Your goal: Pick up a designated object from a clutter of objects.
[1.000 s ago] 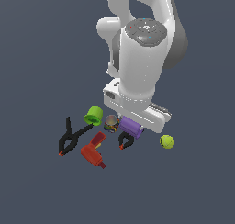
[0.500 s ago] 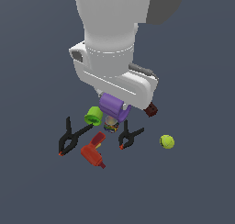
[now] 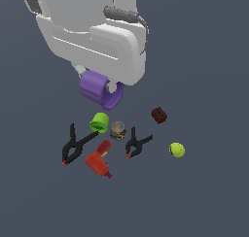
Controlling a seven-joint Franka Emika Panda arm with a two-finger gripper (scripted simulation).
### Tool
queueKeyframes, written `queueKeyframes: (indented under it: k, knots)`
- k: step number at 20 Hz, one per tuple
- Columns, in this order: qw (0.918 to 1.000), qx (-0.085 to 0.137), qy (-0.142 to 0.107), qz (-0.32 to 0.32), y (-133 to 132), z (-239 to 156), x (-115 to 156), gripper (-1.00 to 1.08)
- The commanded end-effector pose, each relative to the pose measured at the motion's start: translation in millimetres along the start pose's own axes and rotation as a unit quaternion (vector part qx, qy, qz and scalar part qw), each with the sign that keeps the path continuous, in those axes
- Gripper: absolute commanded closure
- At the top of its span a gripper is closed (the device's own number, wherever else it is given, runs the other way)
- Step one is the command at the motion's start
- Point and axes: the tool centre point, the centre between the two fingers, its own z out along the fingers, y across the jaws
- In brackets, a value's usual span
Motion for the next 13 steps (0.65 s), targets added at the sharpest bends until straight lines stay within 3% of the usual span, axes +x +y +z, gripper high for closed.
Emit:
queueKeyframes:
  k: [1, 13]
  knots:
    - [1.0, 0.0, 0.0, -0.001, 6, -13, 4, 1.08]
    - [1.0, 0.0, 0.0, -0.001, 14, -33, 12, 1.08]
